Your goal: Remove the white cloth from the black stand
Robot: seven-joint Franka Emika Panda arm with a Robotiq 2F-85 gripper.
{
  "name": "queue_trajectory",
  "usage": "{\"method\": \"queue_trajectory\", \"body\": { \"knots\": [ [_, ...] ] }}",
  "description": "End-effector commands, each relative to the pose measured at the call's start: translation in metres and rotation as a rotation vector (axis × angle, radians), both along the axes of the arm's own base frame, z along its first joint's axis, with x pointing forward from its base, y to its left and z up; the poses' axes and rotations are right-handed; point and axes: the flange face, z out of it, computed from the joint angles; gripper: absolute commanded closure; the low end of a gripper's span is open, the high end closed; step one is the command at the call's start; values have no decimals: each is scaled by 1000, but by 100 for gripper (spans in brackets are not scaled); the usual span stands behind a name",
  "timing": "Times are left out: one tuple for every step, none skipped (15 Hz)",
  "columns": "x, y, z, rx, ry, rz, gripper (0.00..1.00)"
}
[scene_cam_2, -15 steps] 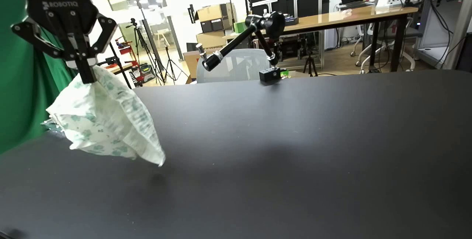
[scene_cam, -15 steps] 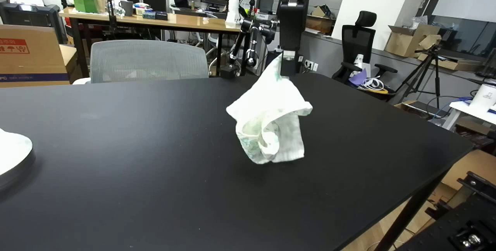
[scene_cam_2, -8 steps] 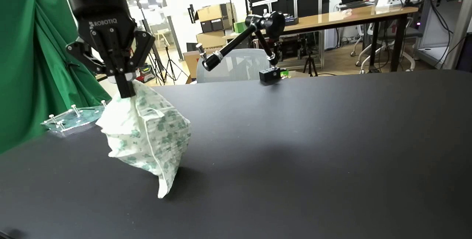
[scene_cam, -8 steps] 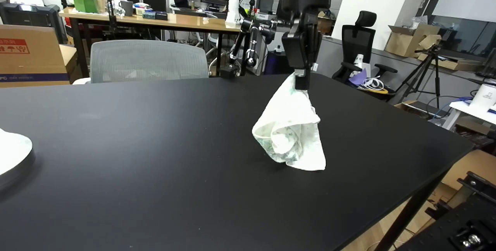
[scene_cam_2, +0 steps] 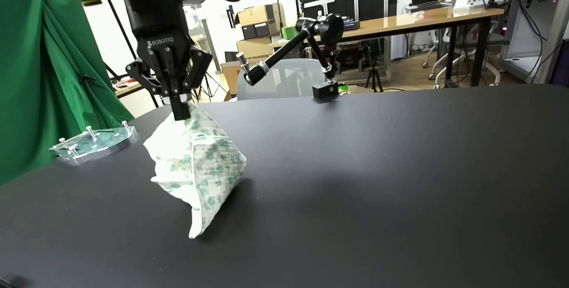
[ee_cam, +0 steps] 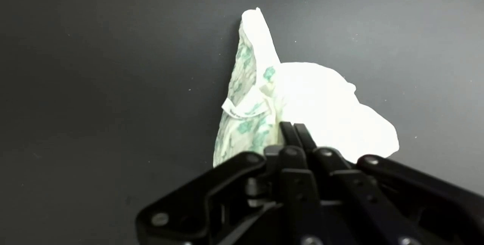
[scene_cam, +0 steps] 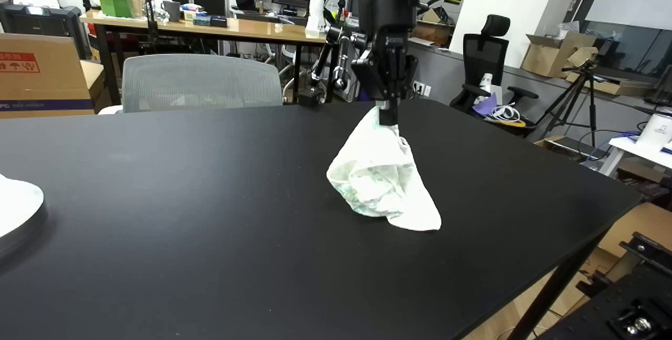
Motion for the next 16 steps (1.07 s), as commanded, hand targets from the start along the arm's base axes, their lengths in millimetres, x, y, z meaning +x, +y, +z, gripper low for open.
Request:
{"method": "queue_trajectory", "body": {
  "knots": [
    [17,1,4,-37,21,-52,66],
    [18,1,7,-39,22,-53,60],
    [17,2,13,-42,22,-53,53],
    [14,3,19,-42,28,-47,45],
    [11,4,27,-43,33,-41,39],
    [6,5,35,-48,41,-30,31],
    [2,7,43,-49,47,-20,26],
    [-5,8,53,-53,50,-7,19],
    [-11,9,63,-56,45,4,12],
    [-18,10,75,-61,38,12,5],
    [-23,11,85,-65,26,22,1],
    [-29,11,97,-74,3,29,0],
    [-35,11,109,-80,-13,33,0],
    [-41,11,119,-78,-28,34,0],
    [-47,9,128,-79,-43,39,0],
    [-53,6,137,-80,-36,28,0]
  ]
}}
